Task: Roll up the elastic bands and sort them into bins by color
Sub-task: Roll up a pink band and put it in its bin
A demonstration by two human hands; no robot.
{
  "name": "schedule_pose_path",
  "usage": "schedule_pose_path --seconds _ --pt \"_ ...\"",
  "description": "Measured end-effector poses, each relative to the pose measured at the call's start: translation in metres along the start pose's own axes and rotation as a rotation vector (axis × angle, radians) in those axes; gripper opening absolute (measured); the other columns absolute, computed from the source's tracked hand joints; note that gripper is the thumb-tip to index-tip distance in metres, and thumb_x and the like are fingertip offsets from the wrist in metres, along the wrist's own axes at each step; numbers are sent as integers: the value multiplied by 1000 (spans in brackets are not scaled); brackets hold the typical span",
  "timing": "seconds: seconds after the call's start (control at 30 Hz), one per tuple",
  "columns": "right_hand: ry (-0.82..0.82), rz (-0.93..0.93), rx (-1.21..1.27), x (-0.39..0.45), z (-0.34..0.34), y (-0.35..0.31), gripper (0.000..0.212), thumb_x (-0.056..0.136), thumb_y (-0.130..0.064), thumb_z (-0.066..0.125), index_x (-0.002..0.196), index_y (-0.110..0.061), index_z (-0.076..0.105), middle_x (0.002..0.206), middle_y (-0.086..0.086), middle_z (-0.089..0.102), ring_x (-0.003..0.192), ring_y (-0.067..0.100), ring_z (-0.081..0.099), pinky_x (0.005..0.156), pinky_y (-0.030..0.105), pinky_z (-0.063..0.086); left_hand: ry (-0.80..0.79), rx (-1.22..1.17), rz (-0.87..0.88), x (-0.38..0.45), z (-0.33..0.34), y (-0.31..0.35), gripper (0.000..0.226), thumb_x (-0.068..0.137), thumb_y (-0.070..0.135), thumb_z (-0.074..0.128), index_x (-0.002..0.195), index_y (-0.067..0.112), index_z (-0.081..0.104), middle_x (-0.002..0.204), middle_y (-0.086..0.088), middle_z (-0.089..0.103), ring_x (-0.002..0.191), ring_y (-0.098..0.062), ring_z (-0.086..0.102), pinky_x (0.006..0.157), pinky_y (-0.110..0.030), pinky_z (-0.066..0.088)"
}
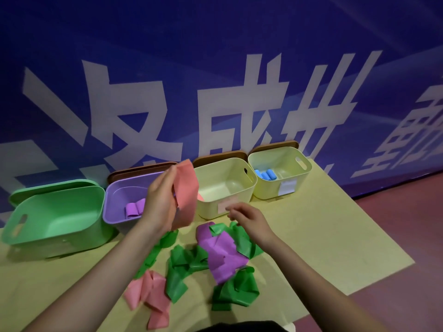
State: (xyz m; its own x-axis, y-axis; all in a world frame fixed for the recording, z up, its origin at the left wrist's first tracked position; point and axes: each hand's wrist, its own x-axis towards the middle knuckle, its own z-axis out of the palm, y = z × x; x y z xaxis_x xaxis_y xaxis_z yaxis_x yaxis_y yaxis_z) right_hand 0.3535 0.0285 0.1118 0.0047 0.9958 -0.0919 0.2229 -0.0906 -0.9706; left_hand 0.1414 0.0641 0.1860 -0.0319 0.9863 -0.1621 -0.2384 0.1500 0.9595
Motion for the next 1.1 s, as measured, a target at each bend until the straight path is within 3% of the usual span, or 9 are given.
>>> schedule_pose_path --seconds 0.07,0.17,0.33,0.5,0.63,0.8,0.97,1.1 --pt "-2 -136 70 2 7 -33 19 95 -7 54 99 -19 67 87 -3 67 77 3 62 68 16 47 -34 28 37 -7 7 4 30 90 54 51 111 40 66 120 -6 63 106 -28 61 89 -45 50" --pt "-32 -280 82 2 16 -76 17 94 -11 58 99 -25 67 90 -8 67 82 8 63 72 23 50 -67 103 155 -21 18 14 28 99 40 42 109 41 67 116 8 63 100 -14 60 75 -29 51" --pt "-28 -461 -6 3 23 -102 11 86 -9 68 89 -20 68 84 -8 65 78 11 59 70 26 47 -113 116 219 -26 23 22 29 100 28 42 115 27 66 116 7 67 105 -10 64 80 -25 54" --pt "-32 -452 19 2 24 -103 21 85 -4 66 79 -23 64 71 -13 59 68 8 53 66 27 45 -130 127 241 -27 27 18 29 101 22 41 109 27 68 114 1 69 108 -15 64 90 -32 52" --pt "-13 -398 92 0 21 -101 17 86 0 65 80 -15 65 67 -12 59 66 10 53 64 27 45 -160 69 157 -28 30 11 28 100 23 42 116 27 65 112 1 70 102 -15 66 81 -25 54" --pt "26 -373 187 0 17 -104 4 86 0 64 82 -1 63 69 0 58 64 10 53 62 22 46 -206 89 8 -34 36 3 21 97 27 46 100 28 67 92 2 73 85 -11 67 72 -27 51" --pt "76 -365 205 3 13 -103 16 87 2 64 79 -12 64 67 -11 59 67 9 54 65 26 48 -206 147 3 -39 36 0 23 99 24 45 98 24 68 91 0 71 84 -11 64 72 -27 48" --pt "65 -371 232 1 14 -102 23 87 5 62 94 -16 68 70 -9 62 68 9 56 65 24 49 -152 130 18 -43 37 1 21 100 21 45 101 22 66 100 -5 70 89 -11 64 80 -30 48"
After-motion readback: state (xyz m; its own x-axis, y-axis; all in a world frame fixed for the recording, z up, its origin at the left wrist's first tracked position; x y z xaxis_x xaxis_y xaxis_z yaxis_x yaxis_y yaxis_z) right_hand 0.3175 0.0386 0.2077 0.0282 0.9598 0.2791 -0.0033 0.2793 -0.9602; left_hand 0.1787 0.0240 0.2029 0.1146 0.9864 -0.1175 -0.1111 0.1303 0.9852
